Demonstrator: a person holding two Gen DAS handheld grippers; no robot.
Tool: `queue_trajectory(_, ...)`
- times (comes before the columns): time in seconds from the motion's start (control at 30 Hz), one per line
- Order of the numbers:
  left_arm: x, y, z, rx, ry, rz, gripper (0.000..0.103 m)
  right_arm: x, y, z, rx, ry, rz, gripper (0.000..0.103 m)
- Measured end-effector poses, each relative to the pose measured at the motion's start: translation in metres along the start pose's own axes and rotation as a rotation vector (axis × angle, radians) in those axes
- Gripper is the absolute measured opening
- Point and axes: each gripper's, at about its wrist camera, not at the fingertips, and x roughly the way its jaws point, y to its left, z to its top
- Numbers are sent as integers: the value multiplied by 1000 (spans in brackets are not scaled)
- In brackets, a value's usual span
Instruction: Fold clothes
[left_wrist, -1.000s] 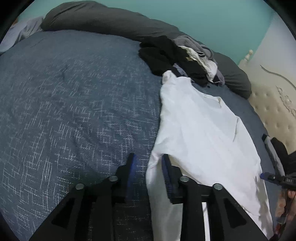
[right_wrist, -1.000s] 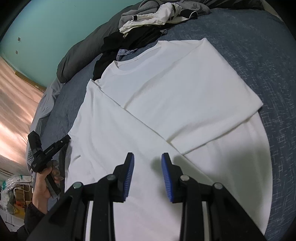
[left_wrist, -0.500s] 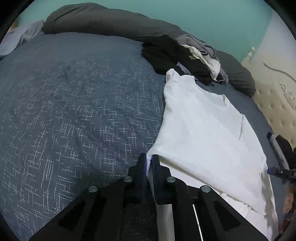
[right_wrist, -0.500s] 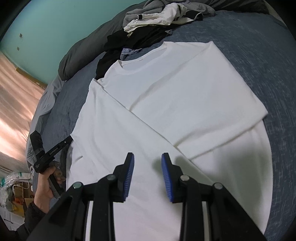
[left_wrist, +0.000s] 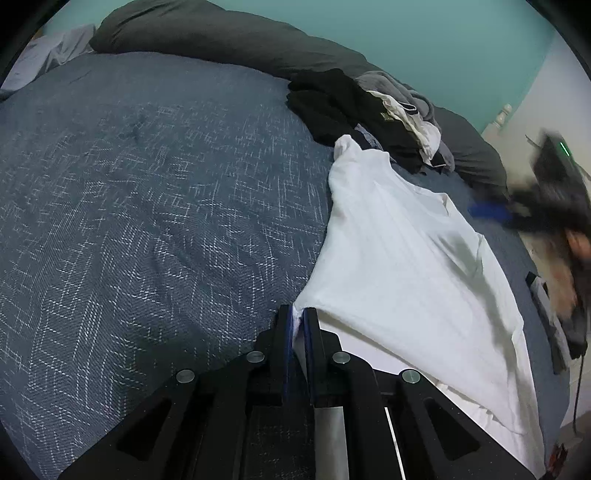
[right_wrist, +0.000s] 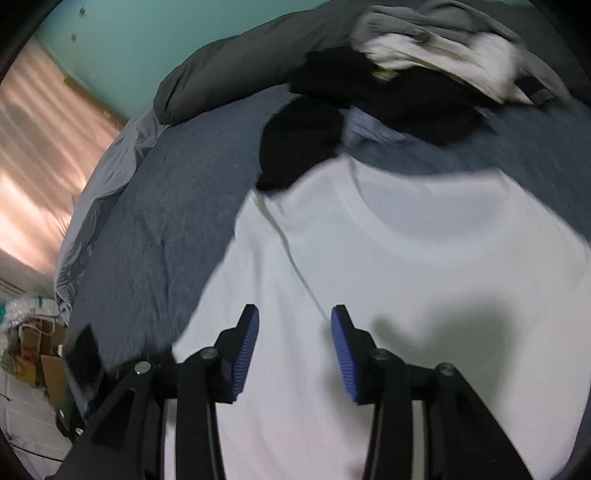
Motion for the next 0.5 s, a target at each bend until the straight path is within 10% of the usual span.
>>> queue_trajectory(0.5,3,2,-1,9,20,0,6,88,-29,107,20,-4,-186,46)
